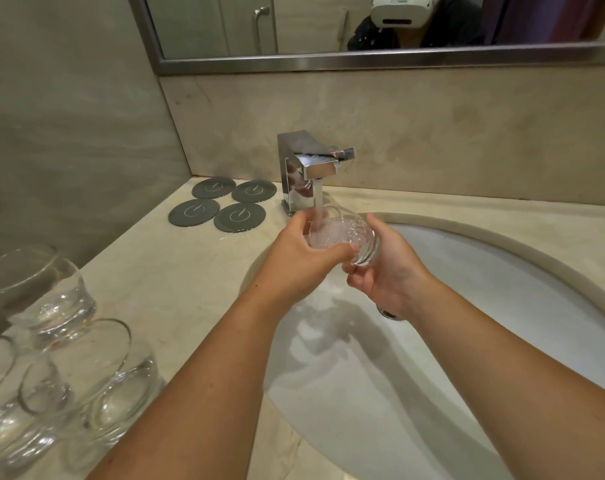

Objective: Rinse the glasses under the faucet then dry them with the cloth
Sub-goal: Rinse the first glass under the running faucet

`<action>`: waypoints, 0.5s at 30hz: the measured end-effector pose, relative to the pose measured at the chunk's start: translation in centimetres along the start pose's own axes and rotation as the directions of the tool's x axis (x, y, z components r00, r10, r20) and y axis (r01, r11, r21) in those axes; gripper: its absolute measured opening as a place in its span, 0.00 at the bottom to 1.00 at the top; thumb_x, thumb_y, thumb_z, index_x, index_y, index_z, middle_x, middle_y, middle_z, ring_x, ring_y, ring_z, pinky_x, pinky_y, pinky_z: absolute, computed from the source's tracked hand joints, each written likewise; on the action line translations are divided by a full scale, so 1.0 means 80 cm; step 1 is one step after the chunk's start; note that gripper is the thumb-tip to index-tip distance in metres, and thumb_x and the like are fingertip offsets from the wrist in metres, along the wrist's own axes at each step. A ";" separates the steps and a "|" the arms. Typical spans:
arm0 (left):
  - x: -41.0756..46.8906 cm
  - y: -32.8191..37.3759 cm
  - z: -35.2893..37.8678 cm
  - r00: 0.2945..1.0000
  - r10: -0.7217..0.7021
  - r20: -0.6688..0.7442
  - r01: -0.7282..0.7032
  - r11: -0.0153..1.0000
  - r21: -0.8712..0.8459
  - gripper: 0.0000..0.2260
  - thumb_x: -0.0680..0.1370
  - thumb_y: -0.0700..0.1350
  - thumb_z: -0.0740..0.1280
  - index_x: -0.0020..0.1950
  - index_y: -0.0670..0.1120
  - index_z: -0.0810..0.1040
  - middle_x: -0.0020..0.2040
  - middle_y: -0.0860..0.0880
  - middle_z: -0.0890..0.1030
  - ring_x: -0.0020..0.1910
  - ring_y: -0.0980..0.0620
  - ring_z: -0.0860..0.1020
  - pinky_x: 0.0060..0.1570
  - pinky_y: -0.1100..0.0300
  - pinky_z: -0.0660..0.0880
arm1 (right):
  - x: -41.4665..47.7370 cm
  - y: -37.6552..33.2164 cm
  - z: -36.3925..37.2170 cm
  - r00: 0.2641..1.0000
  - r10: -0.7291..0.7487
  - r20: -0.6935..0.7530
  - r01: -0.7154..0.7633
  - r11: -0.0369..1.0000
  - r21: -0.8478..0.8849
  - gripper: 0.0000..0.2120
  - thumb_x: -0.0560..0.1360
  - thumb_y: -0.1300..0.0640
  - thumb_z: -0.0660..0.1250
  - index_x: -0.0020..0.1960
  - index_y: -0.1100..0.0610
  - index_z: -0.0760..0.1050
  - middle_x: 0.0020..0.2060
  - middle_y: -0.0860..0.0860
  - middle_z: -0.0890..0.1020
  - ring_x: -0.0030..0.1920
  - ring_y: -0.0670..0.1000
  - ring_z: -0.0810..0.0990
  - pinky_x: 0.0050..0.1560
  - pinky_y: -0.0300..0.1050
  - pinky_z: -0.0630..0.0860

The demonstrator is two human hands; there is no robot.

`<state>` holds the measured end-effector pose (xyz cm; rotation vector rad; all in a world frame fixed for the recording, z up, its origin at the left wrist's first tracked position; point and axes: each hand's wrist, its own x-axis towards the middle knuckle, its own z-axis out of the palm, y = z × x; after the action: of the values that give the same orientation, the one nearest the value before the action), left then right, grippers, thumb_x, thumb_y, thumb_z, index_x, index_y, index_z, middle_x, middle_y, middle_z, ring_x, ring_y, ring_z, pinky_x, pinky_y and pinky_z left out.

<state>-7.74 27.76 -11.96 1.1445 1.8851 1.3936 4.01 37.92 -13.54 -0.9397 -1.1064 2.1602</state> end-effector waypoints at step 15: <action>0.004 -0.003 -0.001 0.999 -0.041 -0.028 0.040 0.997 -0.060 0.31 0.70 0.57 0.84 0.69 0.57 0.75 0.62 0.58 0.82 0.61 0.56 0.84 0.64 0.54 0.80 | -0.001 0.000 0.005 0.967 -0.253 0.006 0.253 0.966 -0.046 0.11 0.87 0.53 0.57 0.58 0.49 0.78 0.43 0.52 0.84 0.32 0.53 0.78 0.30 0.44 0.69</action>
<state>-8.01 28.00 -12.15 1.0571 1.8639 1.4416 3.70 37.67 -13.34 -0.7717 -1.2108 1.9349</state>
